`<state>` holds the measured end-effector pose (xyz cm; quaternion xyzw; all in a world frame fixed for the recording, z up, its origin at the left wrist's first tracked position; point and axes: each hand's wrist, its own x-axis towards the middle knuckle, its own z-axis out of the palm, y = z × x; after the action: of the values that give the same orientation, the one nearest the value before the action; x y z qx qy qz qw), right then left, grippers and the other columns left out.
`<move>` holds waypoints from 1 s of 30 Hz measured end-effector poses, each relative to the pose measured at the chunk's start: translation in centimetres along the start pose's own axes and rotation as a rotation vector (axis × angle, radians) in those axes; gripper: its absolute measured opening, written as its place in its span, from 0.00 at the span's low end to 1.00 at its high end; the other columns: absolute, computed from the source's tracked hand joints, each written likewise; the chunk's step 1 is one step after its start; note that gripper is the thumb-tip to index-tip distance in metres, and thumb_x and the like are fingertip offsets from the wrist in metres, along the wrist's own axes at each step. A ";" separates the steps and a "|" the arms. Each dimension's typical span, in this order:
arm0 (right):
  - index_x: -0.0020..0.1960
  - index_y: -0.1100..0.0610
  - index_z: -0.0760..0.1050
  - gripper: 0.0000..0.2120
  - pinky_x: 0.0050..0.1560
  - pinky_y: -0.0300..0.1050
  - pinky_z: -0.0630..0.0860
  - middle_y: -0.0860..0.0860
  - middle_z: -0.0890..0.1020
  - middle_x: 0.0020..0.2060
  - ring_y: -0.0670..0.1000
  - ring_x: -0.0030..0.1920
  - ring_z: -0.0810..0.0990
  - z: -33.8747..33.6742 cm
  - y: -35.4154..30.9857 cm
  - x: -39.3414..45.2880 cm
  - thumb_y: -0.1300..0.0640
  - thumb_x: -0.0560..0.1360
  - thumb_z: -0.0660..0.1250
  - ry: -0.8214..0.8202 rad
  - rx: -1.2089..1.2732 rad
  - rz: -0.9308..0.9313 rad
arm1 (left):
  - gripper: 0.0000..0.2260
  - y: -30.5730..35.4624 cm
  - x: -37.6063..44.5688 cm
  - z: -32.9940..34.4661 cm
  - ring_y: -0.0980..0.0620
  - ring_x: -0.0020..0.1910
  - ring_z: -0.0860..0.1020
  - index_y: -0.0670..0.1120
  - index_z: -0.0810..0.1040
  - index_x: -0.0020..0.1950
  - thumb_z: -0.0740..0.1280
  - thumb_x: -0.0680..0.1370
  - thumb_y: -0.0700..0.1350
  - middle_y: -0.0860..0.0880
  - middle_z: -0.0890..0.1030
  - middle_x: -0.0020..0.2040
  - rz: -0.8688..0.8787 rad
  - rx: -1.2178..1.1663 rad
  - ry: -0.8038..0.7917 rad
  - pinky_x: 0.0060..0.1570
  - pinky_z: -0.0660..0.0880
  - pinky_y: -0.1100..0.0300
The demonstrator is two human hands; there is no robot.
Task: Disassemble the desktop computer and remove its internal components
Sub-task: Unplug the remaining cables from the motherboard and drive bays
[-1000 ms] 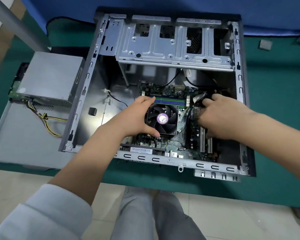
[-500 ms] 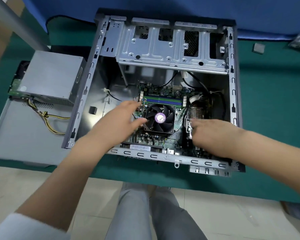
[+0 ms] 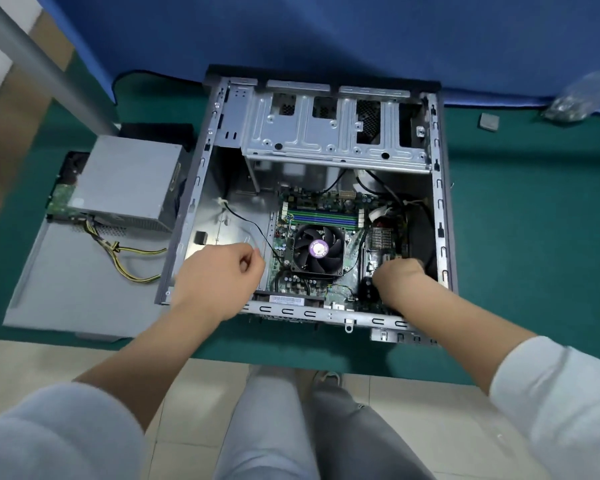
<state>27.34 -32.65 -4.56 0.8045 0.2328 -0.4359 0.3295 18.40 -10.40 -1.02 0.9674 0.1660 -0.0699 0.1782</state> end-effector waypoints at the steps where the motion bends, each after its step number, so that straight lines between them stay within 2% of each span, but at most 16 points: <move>1: 0.73 0.62 0.61 0.23 0.62 0.54 0.69 0.57 0.67 0.71 0.59 0.67 0.69 0.0 0.0 0.1 0.62 0.79 0.59 0.006 0.005 0.009 | 0.17 0.1 0.0 0.0 0.48 0.28 0.73 0.45 0.69 0.31 0.56 0.76 0.53 0.49 0.74 0.24 0.013 0.015 -0.008 0.27 0.69 0.60; 4: 0.72 0.62 0.62 0.22 0.63 0.54 0.68 0.57 0.68 0.70 0.58 0.67 0.70 0.3 0.0 0.2 0.60 0.79 0.59 -0.005 0.030 0.043 | 0.17 0.0 0.3 0.0 0.48 0.27 0.72 0.45 0.68 0.31 0.57 0.77 0.51 0.48 0.73 0.24 0.039 0.043 -0.059 0.25 0.64 0.61; 8: 0.71 0.63 0.64 0.21 0.62 0.50 0.70 0.56 0.71 0.67 0.56 0.64 0.73 0.5 -0.2 0.3 0.60 0.79 0.58 0.003 0.049 0.081 | 0.17 -0.2 0.4 0.0 0.47 0.28 0.74 0.45 0.68 0.31 0.56 0.77 0.52 0.48 0.75 0.26 0.043 0.042 -0.107 0.26 0.68 0.61; 12: 0.69 0.62 0.67 0.19 0.54 0.47 0.72 0.55 0.73 0.65 0.55 0.62 0.75 0.5 -0.2 0.2 0.60 0.79 0.58 0.039 0.002 0.083 | 0.17 -0.2 0.4 0.0 0.47 0.28 0.73 0.46 0.66 0.30 0.56 0.77 0.51 0.48 0.75 0.26 0.045 0.002 -0.099 0.27 0.70 0.59; 15: 0.70 0.62 0.66 0.20 0.58 0.48 0.71 0.55 0.72 0.67 0.56 0.64 0.73 0.4 -0.3 0.2 0.60 0.79 0.59 0.023 -0.044 0.062 | 0.17 -0.3 0.3 0.1 0.47 0.27 0.72 0.46 0.65 0.29 0.56 0.77 0.51 0.48 0.73 0.25 0.064 -0.012 -0.087 0.26 0.68 0.60; 17: 0.71 0.61 0.65 0.20 0.57 0.48 0.71 0.55 0.71 0.68 0.56 0.65 0.72 0.3 -0.3 0.0 0.61 0.80 0.58 0.006 -0.064 0.038 | 0.17 -0.4 0.3 0.1 0.48 0.26 0.70 0.46 0.65 0.29 0.57 0.77 0.51 0.48 0.72 0.24 0.068 -0.016 -0.080 0.26 0.66 0.61; 20: 0.70 0.60 0.67 0.18 0.48 0.46 0.69 0.53 0.72 0.67 0.55 0.62 0.74 0.5 -0.2 -0.2 0.63 0.80 0.56 0.036 -0.163 -0.034 | 0.17 -0.4 0.3 0.2 0.48 0.27 0.69 0.46 0.65 0.29 0.57 0.77 0.51 0.49 0.71 0.24 0.064 -0.035 -0.080 0.26 0.64 0.61; 24: 0.65 0.60 0.70 0.15 0.37 0.40 0.67 0.49 0.77 0.54 0.49 0.47 0.75 0.6 0.2 -0.4 0.65 0.79 0.56 0.047 -0.247 -0.109 | 0.18 -0.3 0.3 0.1 0.47 0.27 0.70 0.46 0.65 0.28 0.57 0.77 0.50 0.49 0.71 0.24 0.064 -0.050 -0.075 0.27 0.64 0.61; 28: 0.63 0.59 0.72 0.14 0.44 0.44 0.71 0.50 0.77 0.56 0.52 0.55 0.77 0.2 0.7 -0.4 0.65 0.79 0.58 0.066 -0.252 -0.140 | 0.18 -0.3 0.3 0.0 0.46 0.28 0.71 0.46 0.65 0.29 0.57 0.77 0.50 0.49 0.72 0.25 0.056 -0.057 -0.075 0.27 0.66 0.61; 30: 0.64 0.59 0.71 0.14 0.45 0.46 0.70 0.51 0.76 0.58 0.53 0.57 0.77 0.2 0.7 -0.5 0.65 0.79 0.58 0.066 -0.250 -0.133 | 0.17 -0.2 0.3 0.0 0.46 0.28 0.71 0.45 0.66 0.29 0.57 0.77 0.51 0.48 0.73 0.25 0.051 -0.060 -0.072 0.28 0.69 0.60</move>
<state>27.43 -33.34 -3.94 0.7539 0.3488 -0.3977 0.3896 18.57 -10.12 -1.15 0.9623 0.1371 -0.0951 0.2148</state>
